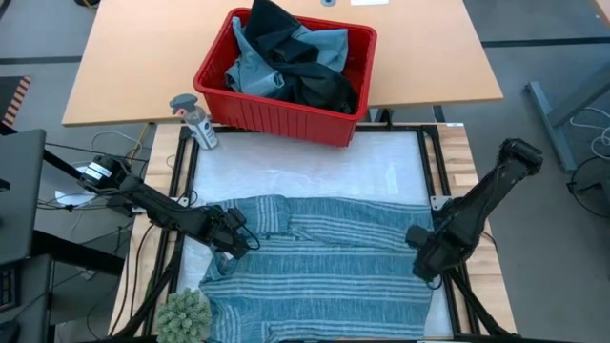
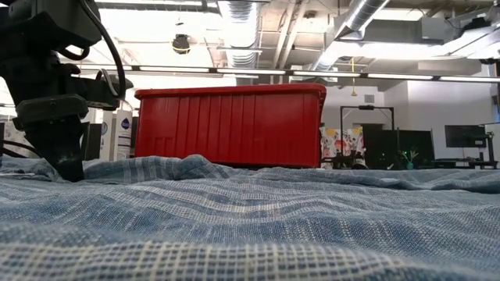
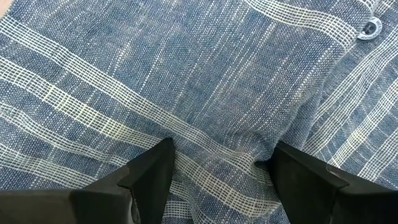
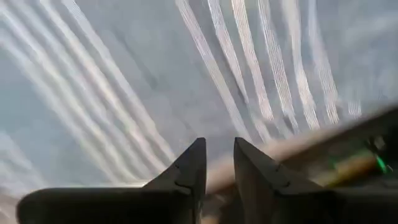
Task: Fold Laundry from Bin
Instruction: Fold the light blue shirt
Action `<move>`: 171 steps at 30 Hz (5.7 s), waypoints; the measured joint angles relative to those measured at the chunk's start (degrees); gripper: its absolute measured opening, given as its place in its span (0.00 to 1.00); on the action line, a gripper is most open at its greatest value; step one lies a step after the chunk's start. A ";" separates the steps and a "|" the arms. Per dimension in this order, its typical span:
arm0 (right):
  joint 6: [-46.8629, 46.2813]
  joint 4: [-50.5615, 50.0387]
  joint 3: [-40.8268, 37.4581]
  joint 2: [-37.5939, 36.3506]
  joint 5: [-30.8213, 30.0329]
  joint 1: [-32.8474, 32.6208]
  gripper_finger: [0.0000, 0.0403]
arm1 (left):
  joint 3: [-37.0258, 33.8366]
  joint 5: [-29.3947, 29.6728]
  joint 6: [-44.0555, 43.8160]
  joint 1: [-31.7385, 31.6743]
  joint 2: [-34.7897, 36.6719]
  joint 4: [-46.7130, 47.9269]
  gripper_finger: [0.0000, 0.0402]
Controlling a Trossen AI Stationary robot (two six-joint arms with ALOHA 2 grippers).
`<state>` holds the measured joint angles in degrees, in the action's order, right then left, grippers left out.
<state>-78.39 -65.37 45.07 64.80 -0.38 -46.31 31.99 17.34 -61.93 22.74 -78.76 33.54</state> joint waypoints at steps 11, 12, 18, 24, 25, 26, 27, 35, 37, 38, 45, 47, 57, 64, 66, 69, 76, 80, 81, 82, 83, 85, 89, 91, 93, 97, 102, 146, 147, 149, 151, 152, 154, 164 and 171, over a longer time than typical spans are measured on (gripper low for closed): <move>2.38 3.00 -1.77 0.83 -14.11 17.15 0.05 | 0.00 -0.20 -0.09 0.00 0.02 0.02 0.61; 3.84 3.42 -1.87 2.08 -13.32 18.42 0.05 | 0.00 -0.22 -0.05 0.00 0.02 0.00 0.61; 8.27 4.86 -1.98 8.82 -11.62 22.89 0.04 | 0.00 -0.37 -0.04 0.00 0.02 0.02 0.61; 8.36 4.24 -1.98 15.26 -11.57 26.08 0.04 | 0.00 -0.44 0.41 0.00 0.02 0.04 0.61; 8.37 4.18 -1.98 16.29 -11.55 26.53 0.04 | 0.00 -0.46 0.59 0.02 0.02 0.04 0.61; 8.37 4.15 -1.98 17.26 -11.54 26.94 0.04 | 0.00 -0.52 0.82 0.02 0.02 0.04 0.61; 8.37 4.14 -1.98 18.21 -11.54 27.29 0.04 | 0.00 -0.54 1.04 0.02 0.02 0.06 0.61; 10.82 1.24 -1.98 25.19 -11.52 31.01 0.04 | 0.00 -0.69 3.32 0.02 0.02 0.28 0.61; 10.98 -0.69 -1.98 26.25 -11.52 32.03 0.04 | 0.00 -0.79 4.35 0.02 0.02 0.36 0.61; 10.97 -1.92 -2.00 26.60 -11.52 32.52 0.04 | 0.02 -0.79 4.75 0.02 0.02 0.37 0.61; 10.99 -4.35 -3.59 26.56 -11.76 35.66 0.06 | 0.02 -0.75 6.13 0.02 0.02 0.44 0.61; 10.99 -5.56 -3.26 25.01 -13.34 35.63 0.06 | 0.02 -0.76 6.21 0.02 0.02 0.49 0.61; 15.66 11.43 0.11 12.97 -11.26 33.56 0.04 | 0.02 -0.95 5.93 0.02 0.02 0.71 0.61; 9.44 10.22 -2.82 18.81 -7.17 30.45 0.04 | 0.00 -2.59 4.41 0.02 0.02 0.38 0.61; 9.67 10.63 -3.27 20.62 -7.13 30.46 0.04 | -0.02 -3.00 4.16 0.02 0.02 -0.42 0.61; 12.47 12.49 -3.75 22.89 -8.32 32.11 0.04 | -0.02 -3.15 3.74 -0.49 0.02 -2.22 0.61; 21.74 14.09 -3.93 26.01 -13.03 39.26 0.04 | 0.02 -4.37 4.39 -5.47 0.04 -2.69 0.61; 26.96 14.63 -4.11 25.67 -15.44 44.40 0.04 | -0.03 -2.70 7.21 -10.05 0.00 -2.00 0.61; 28.15 14.73 -4.10 25.67 -15.45 45.79 0.04 | -0.04 -2.54 8.27 -11.30 0.00 -1.88 0.61; 29.24 14.87 -4.12 25.67 -15.44 47.09 0.04 | -0.02 -2.53 9.40 -12.51 0.00 -1.75 0.61; 30.57 14.95 -4.10 25.67 -15.46 48.35 0.04 | -0.02 -2.60 10.69 -13.65 0.00 -1.61 0.61; 33.46 15.41 -4.12 25.67 -15.63 50.53 0.04 | -0.02 -2.59 13.31 -15.60 0.00 -1.38 0.61; 38.27 17.44 -4.14 25.12 -16.32 54.49 0.06 | -0.02 0.10 18.00 -18.86 0.08 -1.51 0.61; 41.13 18.45 -3.91 24.39 -16.72 56.34 0.06 | -0.02 0.94 21.39 -21.14 0.47 -0.57 0.61; 43.78 18.48 -3.45 23.74 -16.61 57.98 0.06 | -0.03 0.76 23.08 -23.41 1.38 0.64 0.61; 45.34 19.06 -3.40 21.37 -15.85 59.67 0.07 | -0.31 -2.27 25.05 -25.64 5.24 2.21 0.61; 47.10 20.37 -3.36 18.12 -16.49 59.61 0.12 | 1.64 -2.41 27.91 -25.66 14.15 1.98 0.62; 54.92 31.29 -3.18 17.06 -16.03 58.43 0.18 | 6.27 2.84 21.62 -18.27 2.63 -2.33 0.57; 54.92 31.81 -3.18 17.06 -16.04 58.43 0.18 | 6.29 2.47 21.69 -18.53 3.08 -1.62 0.57; 54.92 32.90 -3.18 17.04 -16.03 58.43 0.18 | 6.32 2.06 19.98 -19.02 4.19 -1.01 0.57; 54.92 33.43 -3.16 17.04 -16.02 58.43 0.18 | 6.32 4.34 17.37 -19.08 5.70 -2.88 0.57; 54.92 33.50 -3.17 17.04 -16.00 58.43 0.18 | 6.32 6.06 16.39 -18.92 6.75 -4.32 0.57; 54.92 33.51 -3.16 17.04 -16.00 58.43 0.18 | 6.46 10.07 14.70 -18.59 8.35 -6.83 0.57; 55.00 33.98 -3.16 17.04 -15.98 58.43 0.18 | 6.38 9.65 14.70 -17.26 -0.01 -12.14 0.48; 56.41 34.30 -3.16 17.04 -15.98 58.45 0.18 | 6.45 6.25 15.44 -14.26 -4.45 -18.02 0.43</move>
<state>-21.98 -31.07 41.91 81.84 -16.36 12.14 38.44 23.59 -46.49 8.48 -83.21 15.52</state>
